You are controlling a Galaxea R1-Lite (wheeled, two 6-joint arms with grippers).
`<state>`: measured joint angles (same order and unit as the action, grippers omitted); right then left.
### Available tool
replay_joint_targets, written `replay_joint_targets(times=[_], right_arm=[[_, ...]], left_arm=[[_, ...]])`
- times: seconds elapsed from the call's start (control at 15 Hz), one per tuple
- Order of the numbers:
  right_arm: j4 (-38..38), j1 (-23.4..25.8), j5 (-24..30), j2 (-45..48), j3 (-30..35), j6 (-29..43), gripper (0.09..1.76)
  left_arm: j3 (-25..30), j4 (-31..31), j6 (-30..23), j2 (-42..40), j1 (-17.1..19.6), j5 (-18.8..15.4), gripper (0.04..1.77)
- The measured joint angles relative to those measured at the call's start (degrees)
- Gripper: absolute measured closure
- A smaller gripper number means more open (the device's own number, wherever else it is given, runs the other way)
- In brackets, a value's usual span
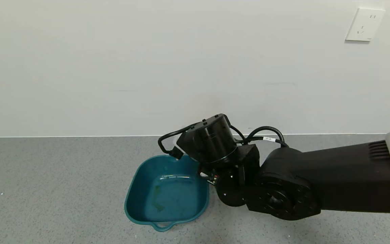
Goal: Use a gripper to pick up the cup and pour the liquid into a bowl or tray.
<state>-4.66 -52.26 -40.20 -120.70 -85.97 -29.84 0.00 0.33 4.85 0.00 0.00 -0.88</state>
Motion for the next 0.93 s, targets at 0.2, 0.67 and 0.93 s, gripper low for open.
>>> replay_joint_targets(times=[0.2, 0.67, 0.93], right_arm=[[0.0, -0.4, -1.1, -0.7, -1.0, -3.7, 0.51], [0.0, -0.4, -1.2, -3.0, -4.0, -11.5, 0.51], [0.1, 0.0, -1.4, -3.6, -4.2, -15.6, 0.51]], left_arm=[[0.0, 0.0, 0.0, 0.0, 0.0, 0.0, 0.09], [0.0, 0.0, 0.0, 0.0, 0.0, 0.0, 0.09], [0.0, 0.0, 0.0, 0.0, 0.0, 0.0, 0.09]])
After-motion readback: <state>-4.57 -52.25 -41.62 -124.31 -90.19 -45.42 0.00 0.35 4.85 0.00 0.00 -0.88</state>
